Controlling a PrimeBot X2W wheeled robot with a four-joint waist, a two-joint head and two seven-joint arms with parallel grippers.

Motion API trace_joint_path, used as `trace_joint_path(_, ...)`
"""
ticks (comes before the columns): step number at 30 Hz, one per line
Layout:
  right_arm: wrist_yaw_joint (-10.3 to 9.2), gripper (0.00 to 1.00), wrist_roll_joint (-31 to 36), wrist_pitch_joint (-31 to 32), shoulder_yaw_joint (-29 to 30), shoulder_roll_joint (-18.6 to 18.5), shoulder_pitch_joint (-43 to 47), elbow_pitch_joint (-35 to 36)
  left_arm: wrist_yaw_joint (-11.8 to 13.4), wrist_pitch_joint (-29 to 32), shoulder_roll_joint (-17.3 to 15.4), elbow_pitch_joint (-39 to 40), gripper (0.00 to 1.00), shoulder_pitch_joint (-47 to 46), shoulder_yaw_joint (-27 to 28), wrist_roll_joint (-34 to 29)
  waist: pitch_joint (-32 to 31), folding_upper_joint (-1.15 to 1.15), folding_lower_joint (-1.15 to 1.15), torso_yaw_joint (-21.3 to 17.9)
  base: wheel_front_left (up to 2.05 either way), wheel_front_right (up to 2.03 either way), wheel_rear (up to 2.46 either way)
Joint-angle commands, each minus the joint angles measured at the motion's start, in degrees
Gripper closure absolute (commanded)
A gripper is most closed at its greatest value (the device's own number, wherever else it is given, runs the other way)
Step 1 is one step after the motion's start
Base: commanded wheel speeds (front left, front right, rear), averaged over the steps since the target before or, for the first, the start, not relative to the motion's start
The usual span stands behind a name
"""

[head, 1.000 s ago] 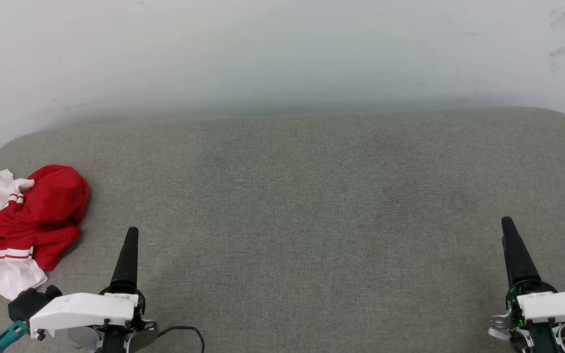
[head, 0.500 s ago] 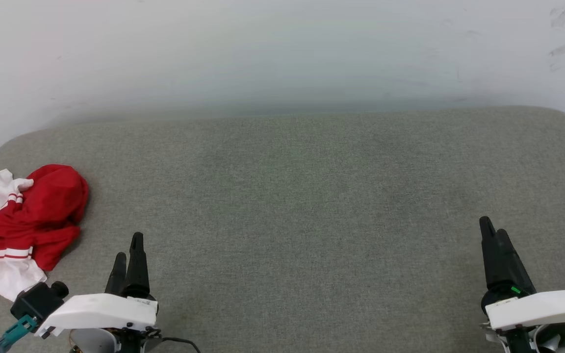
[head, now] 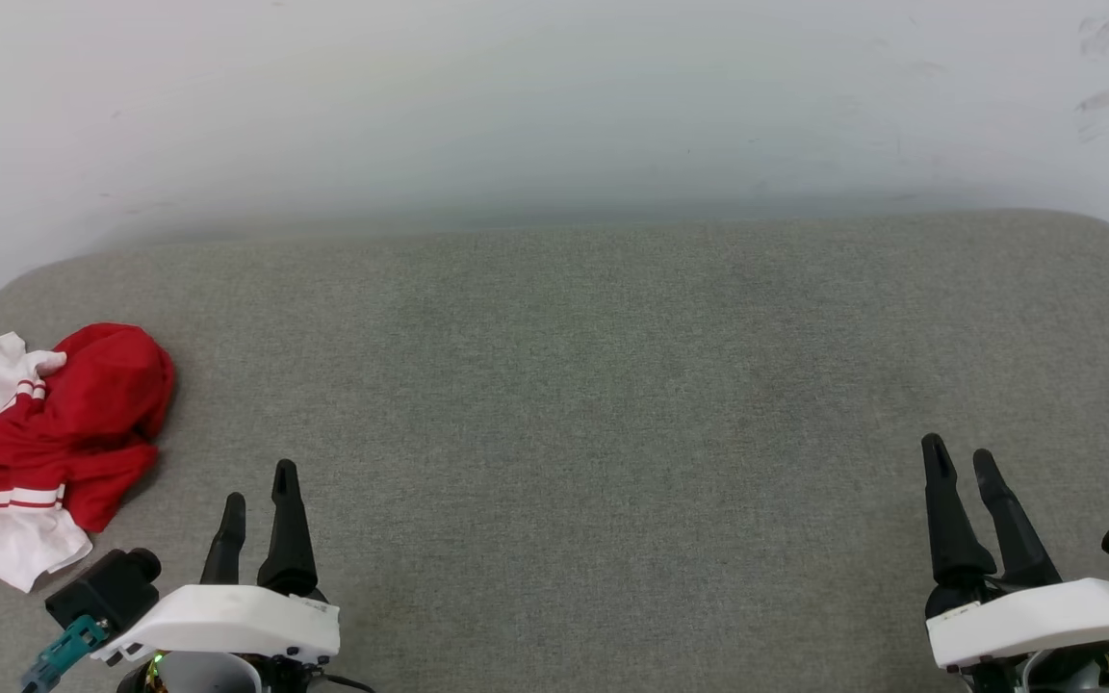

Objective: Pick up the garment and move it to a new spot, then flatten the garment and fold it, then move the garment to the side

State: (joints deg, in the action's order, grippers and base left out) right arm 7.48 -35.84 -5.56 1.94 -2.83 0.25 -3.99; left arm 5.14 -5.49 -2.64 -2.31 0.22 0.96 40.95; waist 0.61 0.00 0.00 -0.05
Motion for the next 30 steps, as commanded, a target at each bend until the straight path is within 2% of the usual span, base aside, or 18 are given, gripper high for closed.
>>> trace_joint_path(1, 0.01, 0.00, 1.8, -0.5, -0.2, -0.1, 0.0, 1.1, 0.3, -0.6, -0.2, 1.1, 0.00, -0.1, -0.2, -1.6, 0.0, 0.00, 0.00, 0.0, 0.00, 0.00, 0.00)
trace_joint_path(22, 0.01, 0.00, 16.1, -3.8, -0.5, -0.1, 1.8, 3.4, 0.1, -4.0, -0.3, 3.0, 0.00, 2.2, -3.0, -15.1, -0.2, 0.00, 0.00, 0.0, 0.00, 0.00, 0.00)
trace_joint_path(30, 0.01, 0.00, 19.6, -4.9, -0.5, -0.1, 2.4, 4.4, -0.5, -5.1, -0.3, 3.4, 0.00, 2.8, -3.4, -19.3, -0.1, 0.00, 0.00, 0.1, 0.00, 0.00, 0.00)
